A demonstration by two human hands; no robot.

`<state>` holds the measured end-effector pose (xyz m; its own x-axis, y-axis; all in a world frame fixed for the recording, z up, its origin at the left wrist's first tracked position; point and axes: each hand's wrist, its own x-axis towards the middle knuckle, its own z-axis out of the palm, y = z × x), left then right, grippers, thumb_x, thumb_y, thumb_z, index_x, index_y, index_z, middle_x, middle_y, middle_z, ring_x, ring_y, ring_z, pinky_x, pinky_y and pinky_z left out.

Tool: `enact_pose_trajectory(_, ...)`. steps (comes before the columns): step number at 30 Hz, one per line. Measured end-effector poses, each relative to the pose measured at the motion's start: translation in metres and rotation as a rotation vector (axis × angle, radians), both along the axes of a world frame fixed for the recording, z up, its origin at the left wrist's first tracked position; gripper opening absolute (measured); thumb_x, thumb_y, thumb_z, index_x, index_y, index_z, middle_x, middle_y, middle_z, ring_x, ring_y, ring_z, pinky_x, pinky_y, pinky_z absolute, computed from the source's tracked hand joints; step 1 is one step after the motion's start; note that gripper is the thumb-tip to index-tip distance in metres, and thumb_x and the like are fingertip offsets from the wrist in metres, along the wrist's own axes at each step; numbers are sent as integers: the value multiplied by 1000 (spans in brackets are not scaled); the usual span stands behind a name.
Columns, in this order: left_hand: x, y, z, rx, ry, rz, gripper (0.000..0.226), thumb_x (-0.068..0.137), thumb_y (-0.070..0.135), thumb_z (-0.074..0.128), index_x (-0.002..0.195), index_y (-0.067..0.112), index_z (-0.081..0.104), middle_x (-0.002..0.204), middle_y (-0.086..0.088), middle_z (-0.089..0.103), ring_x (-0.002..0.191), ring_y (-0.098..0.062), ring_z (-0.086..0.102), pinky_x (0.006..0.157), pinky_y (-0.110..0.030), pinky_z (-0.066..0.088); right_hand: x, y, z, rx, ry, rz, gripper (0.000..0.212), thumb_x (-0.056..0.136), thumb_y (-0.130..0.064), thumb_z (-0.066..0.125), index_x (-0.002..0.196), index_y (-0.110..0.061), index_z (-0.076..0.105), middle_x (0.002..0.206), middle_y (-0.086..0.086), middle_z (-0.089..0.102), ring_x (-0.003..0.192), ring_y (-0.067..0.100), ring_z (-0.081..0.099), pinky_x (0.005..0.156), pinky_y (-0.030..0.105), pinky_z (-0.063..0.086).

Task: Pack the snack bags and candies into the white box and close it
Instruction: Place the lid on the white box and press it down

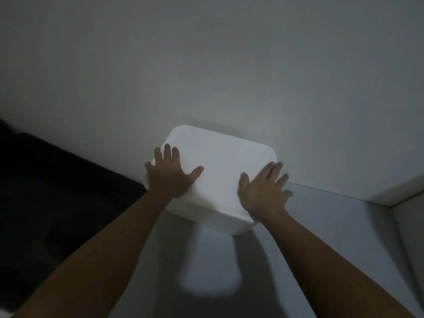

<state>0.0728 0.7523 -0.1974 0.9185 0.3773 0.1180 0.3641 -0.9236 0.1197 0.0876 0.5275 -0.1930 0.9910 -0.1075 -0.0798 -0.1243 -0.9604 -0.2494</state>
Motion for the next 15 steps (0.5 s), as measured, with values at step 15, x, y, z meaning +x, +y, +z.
enact_pose_trajectory(15, 61, 15, -5, -37, 4, -177, 97, 81, 77, 16, 151, 9, 12, 162, -9, 4, 149, -23, -2, 117, -56, -1, 47, 30, 7, -53, -42, -48, 78, 92, -45, 23, 150, 5, 8, 160, 22, 3, 148, 37, -3, 114, 63, 8)
